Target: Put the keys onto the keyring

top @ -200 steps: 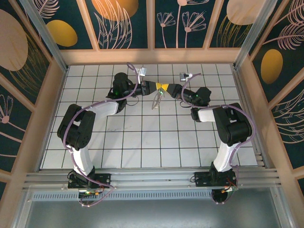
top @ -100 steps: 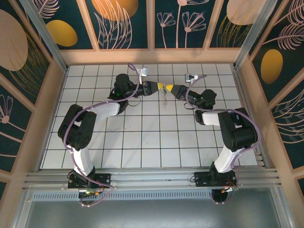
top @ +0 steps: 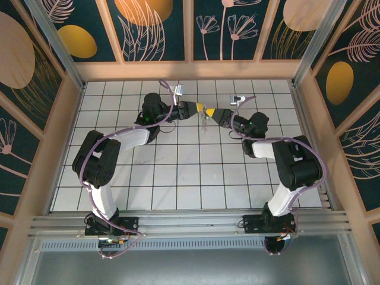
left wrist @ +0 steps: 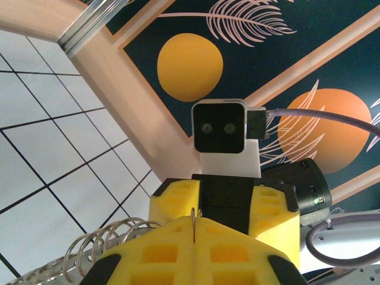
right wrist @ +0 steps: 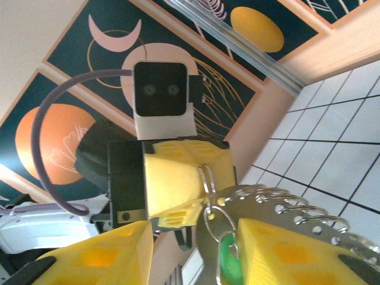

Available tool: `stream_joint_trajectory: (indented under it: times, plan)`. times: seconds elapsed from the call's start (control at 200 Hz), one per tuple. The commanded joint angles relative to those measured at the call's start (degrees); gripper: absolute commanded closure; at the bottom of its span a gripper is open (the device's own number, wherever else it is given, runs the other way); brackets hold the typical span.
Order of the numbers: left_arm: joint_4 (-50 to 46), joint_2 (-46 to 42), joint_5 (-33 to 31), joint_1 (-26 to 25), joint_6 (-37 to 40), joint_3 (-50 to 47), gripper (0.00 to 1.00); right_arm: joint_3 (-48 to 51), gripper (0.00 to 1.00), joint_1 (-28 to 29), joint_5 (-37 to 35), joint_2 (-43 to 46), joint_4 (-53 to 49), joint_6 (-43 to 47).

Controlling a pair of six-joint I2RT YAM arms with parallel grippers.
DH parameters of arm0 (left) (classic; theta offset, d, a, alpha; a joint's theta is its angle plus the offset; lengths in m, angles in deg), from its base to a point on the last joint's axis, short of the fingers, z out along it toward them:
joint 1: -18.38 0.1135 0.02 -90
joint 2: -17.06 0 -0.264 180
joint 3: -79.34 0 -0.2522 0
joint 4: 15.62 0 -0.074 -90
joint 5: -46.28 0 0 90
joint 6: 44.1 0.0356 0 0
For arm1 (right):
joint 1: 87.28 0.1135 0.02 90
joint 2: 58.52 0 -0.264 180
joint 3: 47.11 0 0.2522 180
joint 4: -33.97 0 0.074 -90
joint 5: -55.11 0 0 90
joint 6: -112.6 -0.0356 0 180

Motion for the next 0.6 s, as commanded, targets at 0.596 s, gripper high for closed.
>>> stream_joint_trajectory:
  times: [0.596]
  plan:
    - [3.91, -1.85, -0.19, -0.05, -1.23, 0.46, 1.0, -1.28, 0.77, 1.15, 0.17, 1.07, -2.95, 5.01]
